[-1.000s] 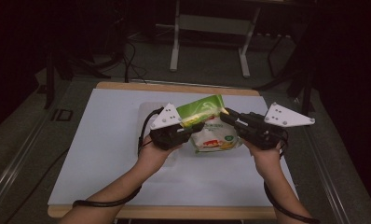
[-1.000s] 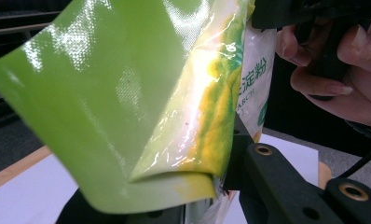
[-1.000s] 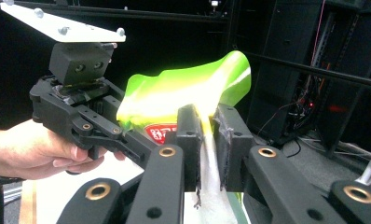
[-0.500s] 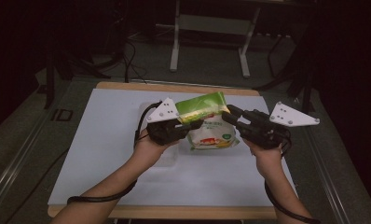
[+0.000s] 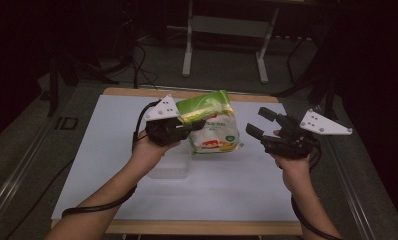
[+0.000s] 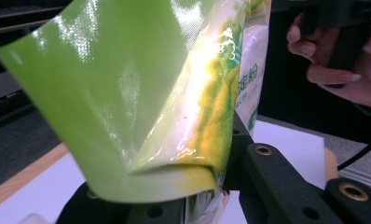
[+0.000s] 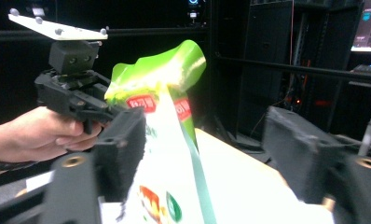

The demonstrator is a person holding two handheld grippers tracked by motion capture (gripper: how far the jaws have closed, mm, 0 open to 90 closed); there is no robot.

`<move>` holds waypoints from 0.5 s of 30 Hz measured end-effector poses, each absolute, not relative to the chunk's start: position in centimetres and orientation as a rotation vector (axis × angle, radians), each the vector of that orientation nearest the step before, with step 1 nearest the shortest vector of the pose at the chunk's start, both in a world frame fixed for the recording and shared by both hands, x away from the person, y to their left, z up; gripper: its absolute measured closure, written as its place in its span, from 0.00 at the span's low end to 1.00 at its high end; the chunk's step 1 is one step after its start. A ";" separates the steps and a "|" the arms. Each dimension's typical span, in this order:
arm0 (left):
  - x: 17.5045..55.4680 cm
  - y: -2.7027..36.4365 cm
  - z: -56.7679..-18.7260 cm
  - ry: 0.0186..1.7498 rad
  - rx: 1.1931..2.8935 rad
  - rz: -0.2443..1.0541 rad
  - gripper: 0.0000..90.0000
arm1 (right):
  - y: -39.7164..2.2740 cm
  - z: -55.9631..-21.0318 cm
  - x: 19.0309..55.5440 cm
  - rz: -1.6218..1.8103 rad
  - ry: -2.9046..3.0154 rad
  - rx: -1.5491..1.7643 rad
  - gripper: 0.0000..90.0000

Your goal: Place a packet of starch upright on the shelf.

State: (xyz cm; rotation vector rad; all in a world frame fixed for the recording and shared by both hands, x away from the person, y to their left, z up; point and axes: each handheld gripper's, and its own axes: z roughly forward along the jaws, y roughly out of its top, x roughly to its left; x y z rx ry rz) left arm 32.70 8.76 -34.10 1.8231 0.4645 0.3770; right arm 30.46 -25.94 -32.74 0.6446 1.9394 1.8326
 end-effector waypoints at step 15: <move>35.5 14.1 -34.2 0.376 1.880 0.468 0.92 | -28.3 -35.5 31.6 1.842 1.964 0.781 0.14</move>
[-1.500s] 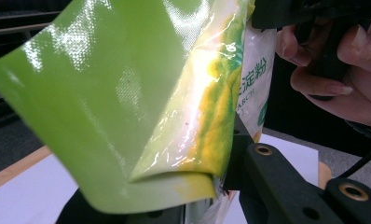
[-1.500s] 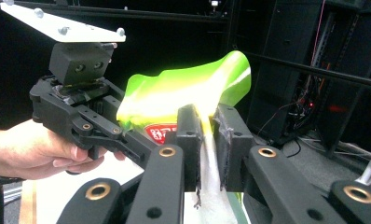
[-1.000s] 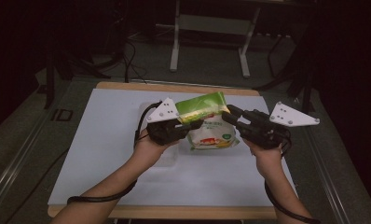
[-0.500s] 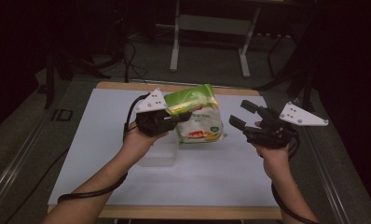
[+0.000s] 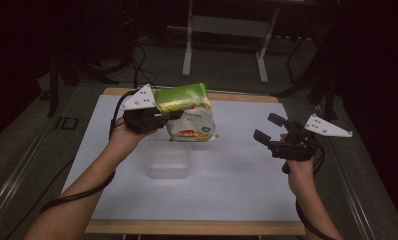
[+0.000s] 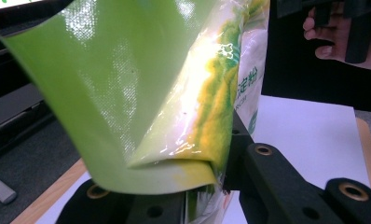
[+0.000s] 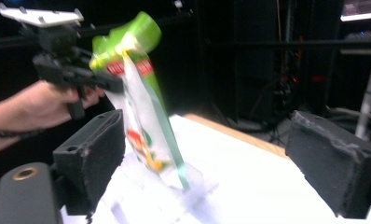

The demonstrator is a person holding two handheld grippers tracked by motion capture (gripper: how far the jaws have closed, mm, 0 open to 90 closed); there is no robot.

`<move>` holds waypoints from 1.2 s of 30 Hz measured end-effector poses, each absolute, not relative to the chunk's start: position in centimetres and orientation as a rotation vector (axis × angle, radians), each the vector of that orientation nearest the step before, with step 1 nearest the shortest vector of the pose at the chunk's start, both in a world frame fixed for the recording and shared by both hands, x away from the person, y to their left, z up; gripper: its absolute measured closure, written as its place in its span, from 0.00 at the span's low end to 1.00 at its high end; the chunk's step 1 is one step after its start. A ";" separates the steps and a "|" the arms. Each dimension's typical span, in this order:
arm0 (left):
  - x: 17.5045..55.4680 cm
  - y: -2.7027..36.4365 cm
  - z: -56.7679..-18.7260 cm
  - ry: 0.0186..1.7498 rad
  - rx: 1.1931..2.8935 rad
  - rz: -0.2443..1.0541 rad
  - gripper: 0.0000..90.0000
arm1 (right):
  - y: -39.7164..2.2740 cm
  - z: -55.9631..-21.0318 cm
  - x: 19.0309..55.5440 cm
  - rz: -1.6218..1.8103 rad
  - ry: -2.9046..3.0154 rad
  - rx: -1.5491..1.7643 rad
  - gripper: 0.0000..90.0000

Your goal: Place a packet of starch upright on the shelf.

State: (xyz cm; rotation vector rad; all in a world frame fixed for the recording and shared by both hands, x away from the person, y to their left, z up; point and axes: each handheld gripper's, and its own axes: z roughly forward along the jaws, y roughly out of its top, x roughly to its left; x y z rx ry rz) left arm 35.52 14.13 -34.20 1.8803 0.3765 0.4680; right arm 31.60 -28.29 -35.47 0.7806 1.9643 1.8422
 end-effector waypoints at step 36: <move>42.4 19.1 -39.8 0.354 1.975 0.449 0.92 | -30.0 -39.2 32.1 1.825 2.094 0.717 0.15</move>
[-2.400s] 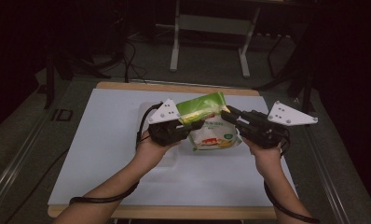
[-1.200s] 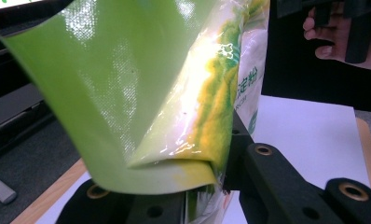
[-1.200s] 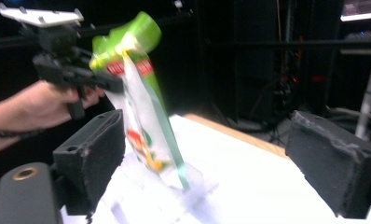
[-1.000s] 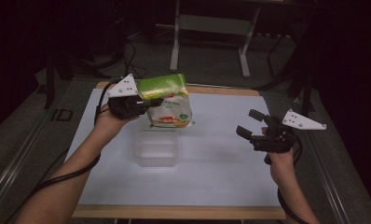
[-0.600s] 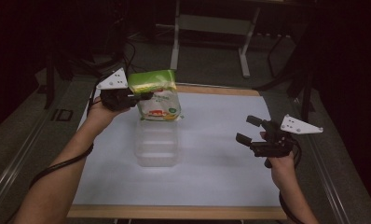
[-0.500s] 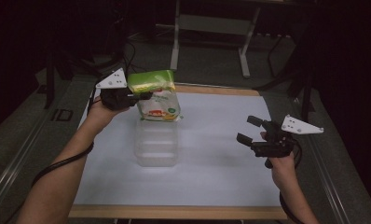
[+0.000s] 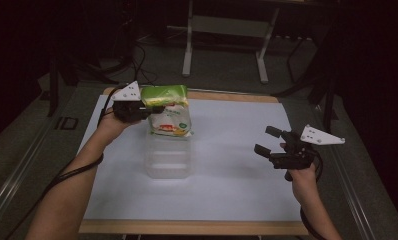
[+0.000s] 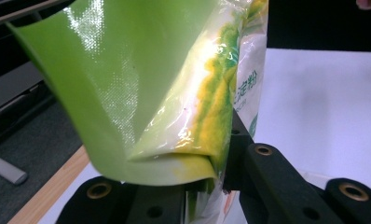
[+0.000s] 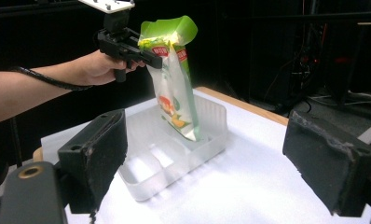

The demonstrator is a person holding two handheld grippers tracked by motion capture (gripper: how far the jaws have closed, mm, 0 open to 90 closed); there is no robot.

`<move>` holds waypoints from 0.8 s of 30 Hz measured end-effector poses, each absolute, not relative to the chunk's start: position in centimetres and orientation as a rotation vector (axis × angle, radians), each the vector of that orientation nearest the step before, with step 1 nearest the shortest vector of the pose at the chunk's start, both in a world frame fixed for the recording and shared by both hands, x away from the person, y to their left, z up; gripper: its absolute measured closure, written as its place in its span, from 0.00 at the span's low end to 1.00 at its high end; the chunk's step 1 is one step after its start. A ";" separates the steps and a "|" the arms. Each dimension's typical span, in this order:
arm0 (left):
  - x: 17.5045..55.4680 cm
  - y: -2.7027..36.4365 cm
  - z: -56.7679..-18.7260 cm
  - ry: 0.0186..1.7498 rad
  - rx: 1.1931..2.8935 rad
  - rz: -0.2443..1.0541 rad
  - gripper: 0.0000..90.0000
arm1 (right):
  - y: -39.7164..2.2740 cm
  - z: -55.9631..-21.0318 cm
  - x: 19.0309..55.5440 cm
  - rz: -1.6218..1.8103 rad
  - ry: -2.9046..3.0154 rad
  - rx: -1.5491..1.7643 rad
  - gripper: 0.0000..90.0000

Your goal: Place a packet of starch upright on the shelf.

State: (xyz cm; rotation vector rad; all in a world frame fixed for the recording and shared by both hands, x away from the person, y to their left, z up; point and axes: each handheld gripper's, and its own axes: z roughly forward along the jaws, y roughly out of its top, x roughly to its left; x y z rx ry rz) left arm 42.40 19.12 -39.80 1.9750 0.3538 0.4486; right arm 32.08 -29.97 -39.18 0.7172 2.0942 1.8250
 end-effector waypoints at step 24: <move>42.6 19.2 -43.5 0.406 2.005 0.418 0.92 | -29.6 -40.2 31.9 1.821 2.138 0.696 0.15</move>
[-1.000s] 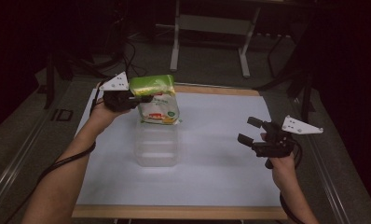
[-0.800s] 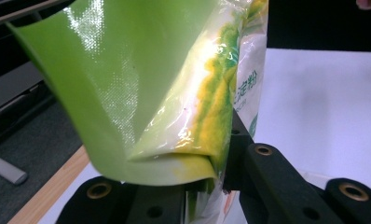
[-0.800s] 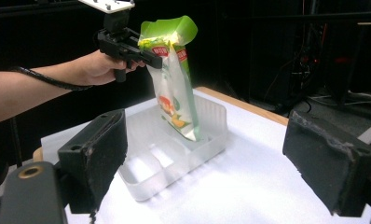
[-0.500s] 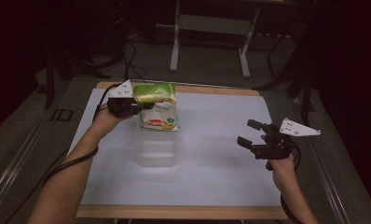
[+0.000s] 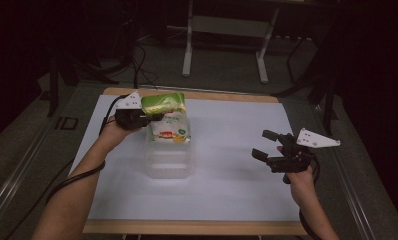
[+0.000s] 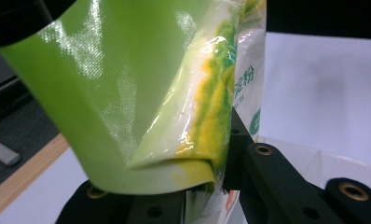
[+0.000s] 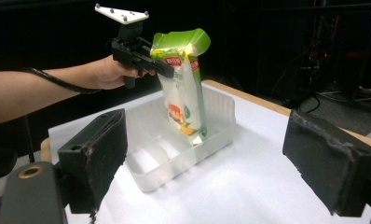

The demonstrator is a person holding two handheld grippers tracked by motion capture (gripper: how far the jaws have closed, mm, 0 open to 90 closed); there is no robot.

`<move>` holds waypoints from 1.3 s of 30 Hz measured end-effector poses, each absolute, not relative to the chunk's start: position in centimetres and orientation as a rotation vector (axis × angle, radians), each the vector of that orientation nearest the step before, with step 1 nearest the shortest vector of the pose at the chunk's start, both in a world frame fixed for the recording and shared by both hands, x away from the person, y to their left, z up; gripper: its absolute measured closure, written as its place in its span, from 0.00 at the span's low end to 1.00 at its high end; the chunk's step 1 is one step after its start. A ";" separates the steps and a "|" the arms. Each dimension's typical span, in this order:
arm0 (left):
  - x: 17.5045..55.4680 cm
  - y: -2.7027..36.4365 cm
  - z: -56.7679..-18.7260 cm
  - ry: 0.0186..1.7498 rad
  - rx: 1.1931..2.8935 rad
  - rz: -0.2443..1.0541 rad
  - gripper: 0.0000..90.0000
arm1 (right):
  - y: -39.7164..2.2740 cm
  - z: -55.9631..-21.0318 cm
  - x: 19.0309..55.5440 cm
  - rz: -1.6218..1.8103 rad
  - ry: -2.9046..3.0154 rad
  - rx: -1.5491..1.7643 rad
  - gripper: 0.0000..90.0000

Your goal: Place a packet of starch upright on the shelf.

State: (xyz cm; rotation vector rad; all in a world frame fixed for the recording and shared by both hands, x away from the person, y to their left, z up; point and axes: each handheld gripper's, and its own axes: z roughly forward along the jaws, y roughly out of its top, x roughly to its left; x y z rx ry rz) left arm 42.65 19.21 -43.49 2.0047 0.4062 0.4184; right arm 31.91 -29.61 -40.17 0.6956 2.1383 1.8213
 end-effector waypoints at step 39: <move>41.8 17.8 -44.3 0.646 1.944 0.406 0.01 | -29.7 -40.5 31.7 1.815 2.159 0.700 0.15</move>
